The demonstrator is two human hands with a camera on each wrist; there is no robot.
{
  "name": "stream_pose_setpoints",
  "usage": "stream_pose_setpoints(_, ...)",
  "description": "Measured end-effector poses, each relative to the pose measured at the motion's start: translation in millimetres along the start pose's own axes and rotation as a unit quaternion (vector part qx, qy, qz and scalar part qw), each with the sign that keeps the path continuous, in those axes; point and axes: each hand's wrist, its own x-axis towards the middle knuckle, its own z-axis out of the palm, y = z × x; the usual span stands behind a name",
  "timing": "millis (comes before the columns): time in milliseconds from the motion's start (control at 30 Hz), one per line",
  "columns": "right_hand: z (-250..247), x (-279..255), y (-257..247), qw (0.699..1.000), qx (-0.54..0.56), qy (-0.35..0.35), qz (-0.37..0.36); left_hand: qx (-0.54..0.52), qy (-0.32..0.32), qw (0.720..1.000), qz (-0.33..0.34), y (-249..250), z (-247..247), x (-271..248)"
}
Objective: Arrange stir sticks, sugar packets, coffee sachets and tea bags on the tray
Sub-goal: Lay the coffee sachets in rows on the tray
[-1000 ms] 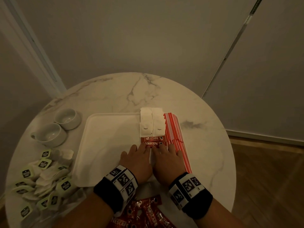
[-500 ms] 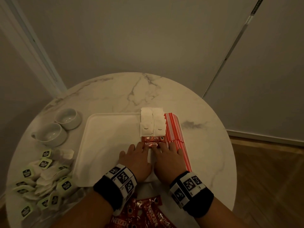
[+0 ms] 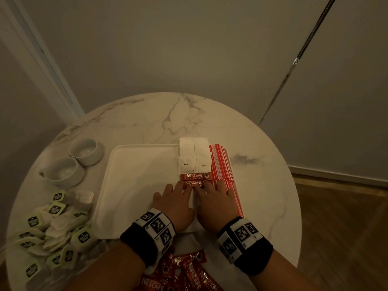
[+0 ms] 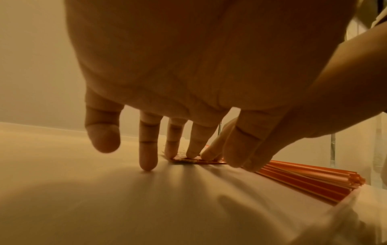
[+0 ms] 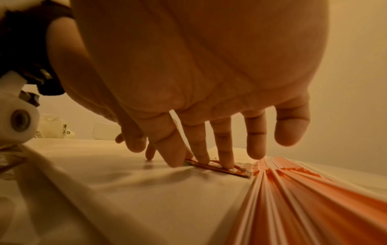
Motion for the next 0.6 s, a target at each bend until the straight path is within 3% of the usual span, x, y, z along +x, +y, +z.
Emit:
stream_pose_setpoints(167, -3, -4, 1, 1.0, 0.006, 0.01, -0.004, -0.02, 0.017, 1.0, 0.002, -1, -3, -5)
stream_pose_setpoints(333, -14, -26, 3, 0.996, 0.085, 0.023, -0.033, -0.093, 0.092, 0.991, 0.029, -14, -12, -26)
stream_pose_setpoints(467, -11, -67, -4, 0.978, 0.192, -0.058, -0.055, -0.175, 0.126, 0.975, 0.055, -31, -4, -57)
stream_pose_setpoints(600, 18, -104, -16, 0.973, 0.165, -0.129, -0.1, -0.162, 0.112, 0.974, 0.113, -46, 24, -89)
